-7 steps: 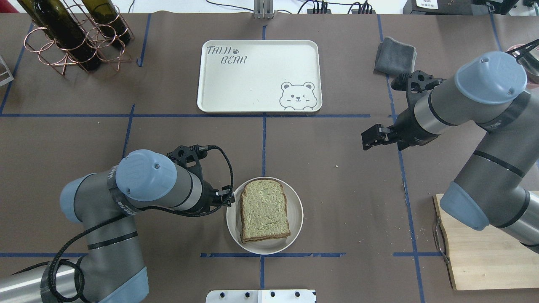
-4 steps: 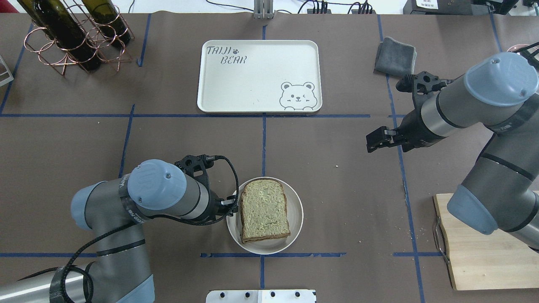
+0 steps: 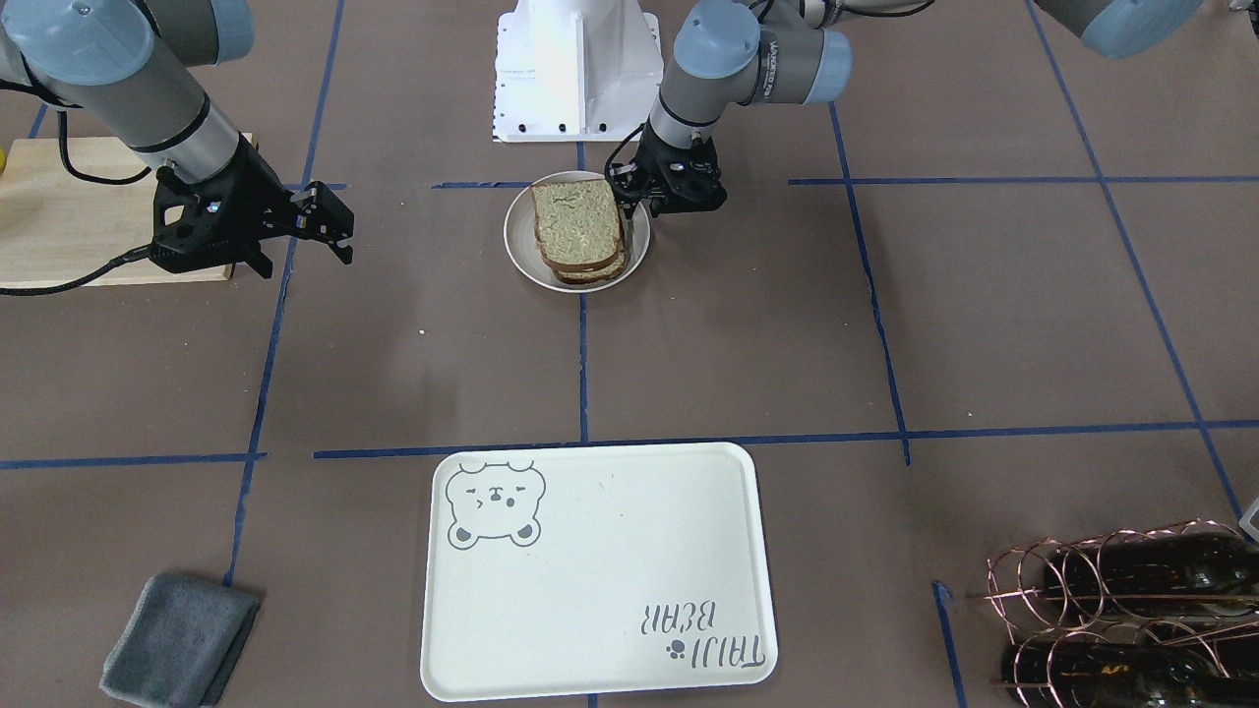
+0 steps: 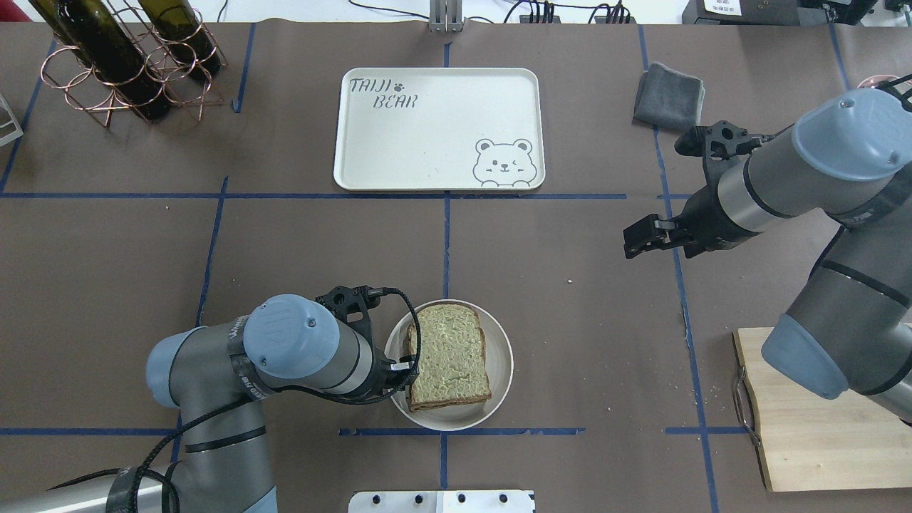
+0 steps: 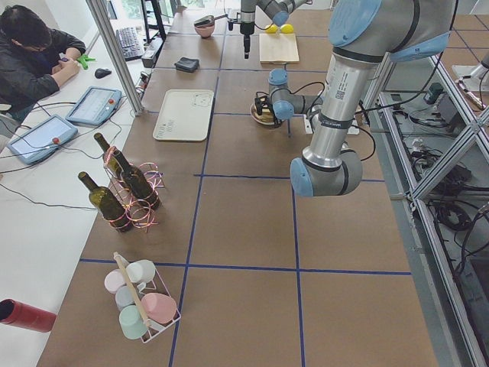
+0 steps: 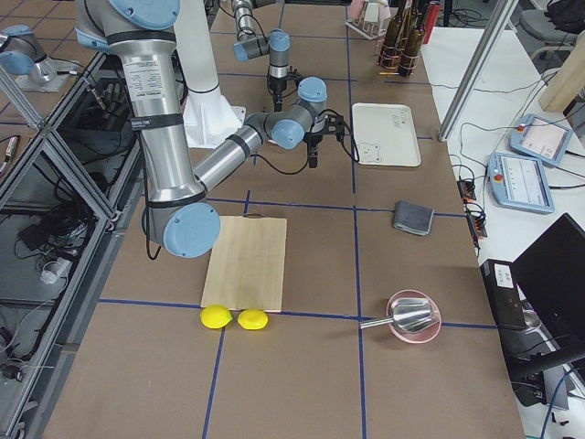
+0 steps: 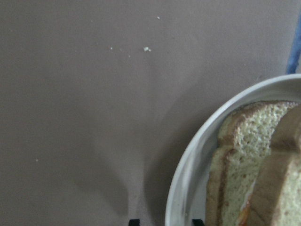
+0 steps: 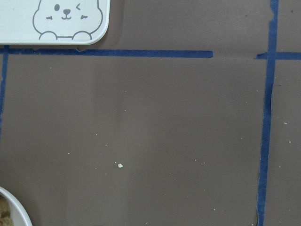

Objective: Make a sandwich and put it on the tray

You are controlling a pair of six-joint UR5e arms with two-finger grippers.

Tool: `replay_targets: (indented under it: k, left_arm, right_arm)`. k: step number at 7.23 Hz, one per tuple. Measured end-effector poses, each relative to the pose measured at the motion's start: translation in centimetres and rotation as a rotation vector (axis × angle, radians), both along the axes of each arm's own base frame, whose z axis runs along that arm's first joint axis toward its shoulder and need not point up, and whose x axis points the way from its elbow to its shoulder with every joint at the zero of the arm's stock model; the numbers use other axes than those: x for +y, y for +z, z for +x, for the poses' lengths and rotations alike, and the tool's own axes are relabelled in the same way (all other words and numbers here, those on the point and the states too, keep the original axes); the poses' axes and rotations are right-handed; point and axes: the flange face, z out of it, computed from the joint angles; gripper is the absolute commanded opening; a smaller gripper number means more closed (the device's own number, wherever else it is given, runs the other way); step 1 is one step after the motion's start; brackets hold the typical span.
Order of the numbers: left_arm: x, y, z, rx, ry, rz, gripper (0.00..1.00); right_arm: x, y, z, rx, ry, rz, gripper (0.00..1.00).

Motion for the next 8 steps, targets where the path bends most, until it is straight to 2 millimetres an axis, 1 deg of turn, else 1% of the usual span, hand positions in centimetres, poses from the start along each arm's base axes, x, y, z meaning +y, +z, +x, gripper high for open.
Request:
replay_targets:
  k: [1, 2, 3, 5, 6, 7, 8]
  left_arm:
    - [0.0, 0.1, 0.3, 0.004, 0.001, 0.001, 0.07]
    - [0.0, 0.2, 0.3, 0.009, 0.001, 0.002, 0.00]
    - [0.0, 0.0, 0.2, 0.014, 0.000, 0.004, 0.00]
    - [-0.2, -0.4, -0.2, 0.023, -0.003, 0.008, 0.00]
    - [-0.4, -1.0, -0.6, 0.037, -0.006, 0.010, 0.00]
    - [-0.8, -2.0, -1.5, 0.059, -0.010, 0.011, 0.00]
    - [-1.4, -3.0, -2.4, 0.084, -0.014, -0.006, 0.00]
  right_arm:
    - [0.1, 0.2, 0.2, 0.002, 0.001, -0.002, 1.00]
    - [0.2, 0.4, 0.4, 0.004, 0.002, -0.003, 1.00]
    - [0.4, 0.5, 0.7, 0.005, 0.003, -0.004, 1.00]
    - [0.9, 1.1, 2.0, 0.012, 0.013, -0.007, 1.00]
    - [1.1, 1.9, 2.9, 0.023, 0.013, -0.003, 1.00]
    - [1.1, 3.2, 4.2, 0.044, 0.005, 0.014, 1.00]
    - [0.9, 5.0, 5.9, 0.071, -0.011, 0.042, 1.00]
